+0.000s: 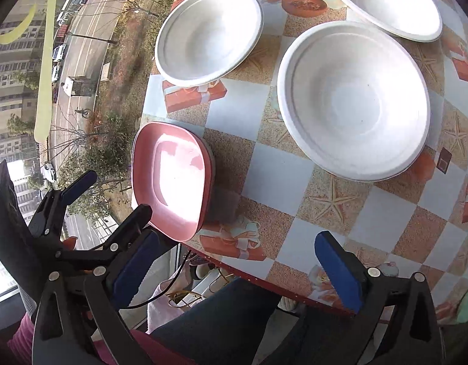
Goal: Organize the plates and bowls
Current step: 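Lower the pink plate onto the blue plate and open both grippers, then move both grippers to the mint green square plate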
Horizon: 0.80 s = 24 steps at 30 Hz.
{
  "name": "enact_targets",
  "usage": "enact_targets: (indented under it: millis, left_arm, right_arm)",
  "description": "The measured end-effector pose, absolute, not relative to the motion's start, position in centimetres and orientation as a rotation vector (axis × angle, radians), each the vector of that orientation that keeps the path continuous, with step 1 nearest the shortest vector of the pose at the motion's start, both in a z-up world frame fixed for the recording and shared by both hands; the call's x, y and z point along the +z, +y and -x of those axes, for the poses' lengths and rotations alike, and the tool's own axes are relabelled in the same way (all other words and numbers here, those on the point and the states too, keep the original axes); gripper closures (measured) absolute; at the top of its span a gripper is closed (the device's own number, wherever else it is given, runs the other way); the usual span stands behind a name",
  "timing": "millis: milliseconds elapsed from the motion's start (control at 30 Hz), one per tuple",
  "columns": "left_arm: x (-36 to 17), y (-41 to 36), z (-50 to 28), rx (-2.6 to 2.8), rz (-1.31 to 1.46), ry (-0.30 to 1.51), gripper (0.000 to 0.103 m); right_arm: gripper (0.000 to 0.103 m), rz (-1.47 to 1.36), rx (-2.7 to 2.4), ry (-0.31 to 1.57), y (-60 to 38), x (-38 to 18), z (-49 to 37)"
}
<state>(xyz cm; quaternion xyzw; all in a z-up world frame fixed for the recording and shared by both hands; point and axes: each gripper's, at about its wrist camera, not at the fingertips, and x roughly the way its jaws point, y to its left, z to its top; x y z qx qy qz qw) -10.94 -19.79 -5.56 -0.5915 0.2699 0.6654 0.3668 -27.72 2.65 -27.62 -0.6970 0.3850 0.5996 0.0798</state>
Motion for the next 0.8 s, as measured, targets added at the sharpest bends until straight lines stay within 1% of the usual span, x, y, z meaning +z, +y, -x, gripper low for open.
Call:
enact_targets:
  millis: [33,100,200,333,533,800]
  left_arm:
    - [-3.7,-23.3,9.2,1.683,1.51,0.693,0.0]
    - [-3.2,-25.7,6.8,1.606,1.508,0.681,0.0]
    - [-3.7,-28.8,2.7,1.51,1.484,0.69,0.0]
    - [-4.0,-34.2,-4.3,1.397,1.423,0.763,0.0]
    - [-4.4,-31.4,-9.5,1.238,1.334,0.923,0.0]
    - [-4.2,-27.4,-13.7,1.103,1.266,1.057,0.0]
  right_arm:
    - [0.0,2.05,1.791,1.169,3.2,-27.4,27.2]
    - [0.0,1.988,1.778,1.189,4.4,-27.2,26.1]
    - [0.0,1.904,1.745,1.215,6.9,-26.2,23.6]
    - [0.0,1.808,1.675,1.259,9.2,-25.6,20.0]
    - [0.0,1.66,1.55,1.351,12.5,-25.0,13.1]
    - [0.0,1.45,1.425,1.462,15.6,-23.9,4.7]
